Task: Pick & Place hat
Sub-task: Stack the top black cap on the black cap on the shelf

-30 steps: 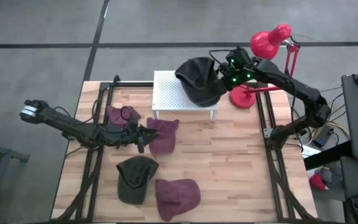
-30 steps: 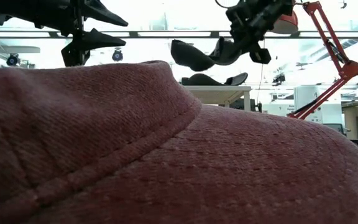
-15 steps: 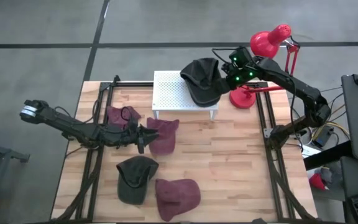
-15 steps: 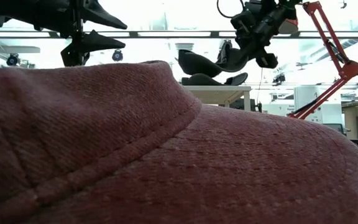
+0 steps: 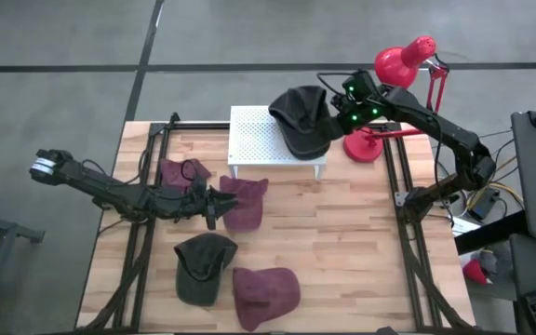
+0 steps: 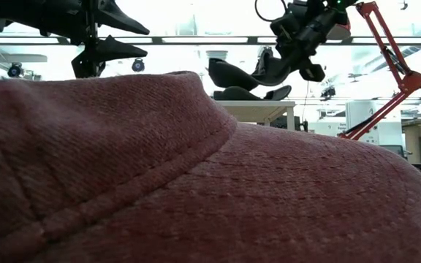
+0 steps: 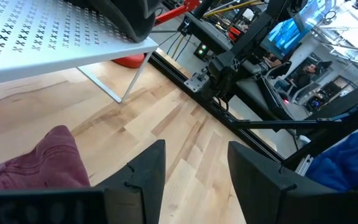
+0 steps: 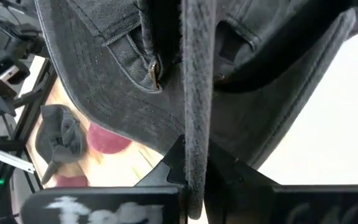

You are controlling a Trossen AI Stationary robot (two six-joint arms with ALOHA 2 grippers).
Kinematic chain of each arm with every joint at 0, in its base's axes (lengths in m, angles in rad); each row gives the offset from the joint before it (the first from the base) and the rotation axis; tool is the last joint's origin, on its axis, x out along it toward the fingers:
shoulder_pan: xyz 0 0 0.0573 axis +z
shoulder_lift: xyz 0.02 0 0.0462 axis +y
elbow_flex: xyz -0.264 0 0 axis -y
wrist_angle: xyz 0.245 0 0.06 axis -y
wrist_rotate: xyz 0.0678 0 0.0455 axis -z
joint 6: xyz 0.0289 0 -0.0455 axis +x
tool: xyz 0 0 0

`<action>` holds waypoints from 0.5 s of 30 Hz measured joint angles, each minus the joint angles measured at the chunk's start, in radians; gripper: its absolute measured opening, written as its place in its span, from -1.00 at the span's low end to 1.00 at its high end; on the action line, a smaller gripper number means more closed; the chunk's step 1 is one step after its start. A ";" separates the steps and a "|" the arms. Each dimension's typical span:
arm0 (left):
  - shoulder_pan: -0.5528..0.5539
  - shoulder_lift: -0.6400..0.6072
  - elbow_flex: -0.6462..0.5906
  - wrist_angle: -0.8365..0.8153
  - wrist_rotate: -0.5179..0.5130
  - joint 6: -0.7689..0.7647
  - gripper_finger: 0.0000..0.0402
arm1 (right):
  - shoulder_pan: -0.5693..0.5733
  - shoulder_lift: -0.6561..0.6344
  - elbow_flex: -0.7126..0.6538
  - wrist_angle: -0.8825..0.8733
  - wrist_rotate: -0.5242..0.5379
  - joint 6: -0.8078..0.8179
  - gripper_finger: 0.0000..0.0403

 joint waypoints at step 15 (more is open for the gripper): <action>0.000 0.000 0.000 0.000 0.000 0.000 -0.16 | -0.002 0.000 -0.016 0.045 0.029 0.035 -0.92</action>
